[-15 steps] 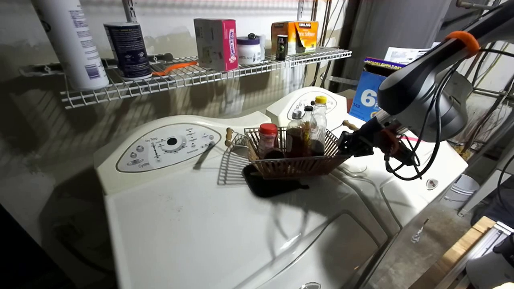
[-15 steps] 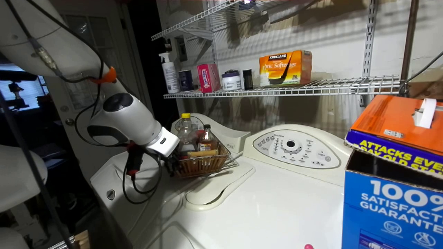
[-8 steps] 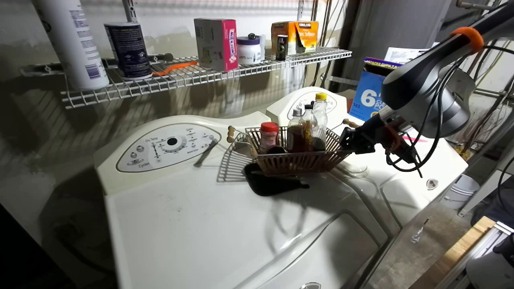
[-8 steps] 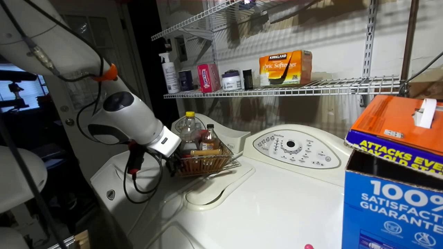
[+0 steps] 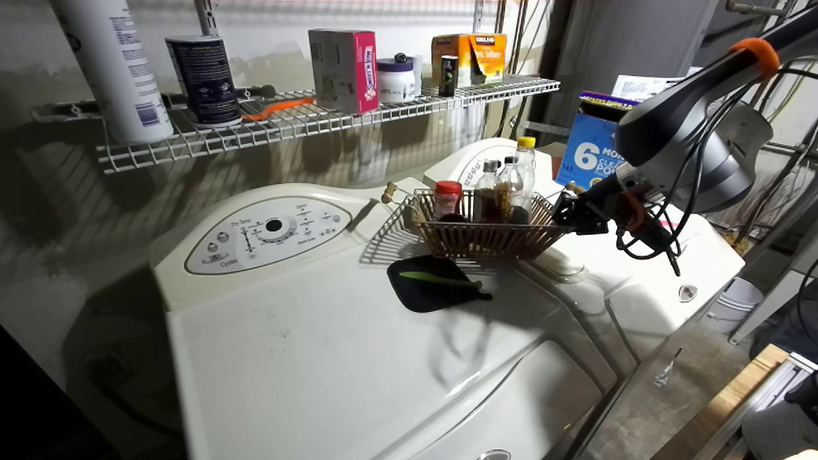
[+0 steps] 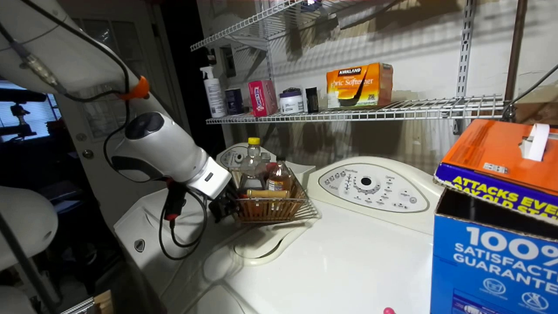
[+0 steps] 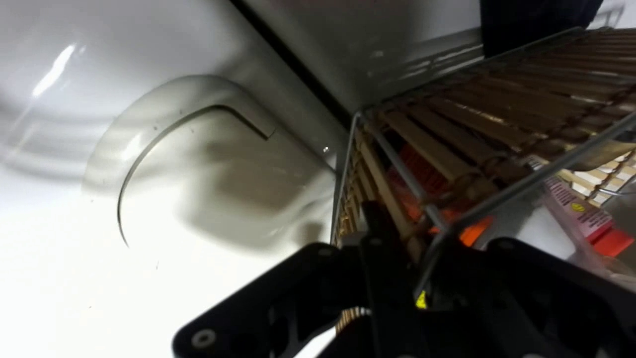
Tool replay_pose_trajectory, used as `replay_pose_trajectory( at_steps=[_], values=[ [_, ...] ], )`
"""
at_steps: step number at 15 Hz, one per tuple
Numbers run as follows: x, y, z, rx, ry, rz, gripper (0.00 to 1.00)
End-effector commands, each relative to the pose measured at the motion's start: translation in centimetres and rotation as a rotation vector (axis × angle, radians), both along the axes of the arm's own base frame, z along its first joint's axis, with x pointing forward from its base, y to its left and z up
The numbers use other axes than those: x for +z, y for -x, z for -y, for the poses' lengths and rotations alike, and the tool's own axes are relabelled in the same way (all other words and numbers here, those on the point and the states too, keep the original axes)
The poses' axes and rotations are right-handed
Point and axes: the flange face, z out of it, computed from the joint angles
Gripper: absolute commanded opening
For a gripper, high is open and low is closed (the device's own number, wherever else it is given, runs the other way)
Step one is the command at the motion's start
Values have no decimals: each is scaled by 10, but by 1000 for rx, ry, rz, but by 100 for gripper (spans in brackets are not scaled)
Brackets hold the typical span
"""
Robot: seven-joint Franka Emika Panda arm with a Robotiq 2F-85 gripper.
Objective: Move the basket to the washing machine on the right.
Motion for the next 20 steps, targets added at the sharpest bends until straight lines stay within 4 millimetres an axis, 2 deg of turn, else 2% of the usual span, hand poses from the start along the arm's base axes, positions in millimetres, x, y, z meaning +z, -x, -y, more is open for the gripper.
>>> replay_pose_trajectory(
  at_steps=[1, 5, 9, 15, 20],
  values=[
    [37, -8, 15, -60, -29, 122, 2],
    [43, -4, 39, -133, -22, 148, 2],
    [39, 5, 80, -245, -20, 143, 2],
    [40, 26, 139, -418, -27, 157, 2],
    [42, 45, 174, -540, -19, 175, 2]
  ],
)
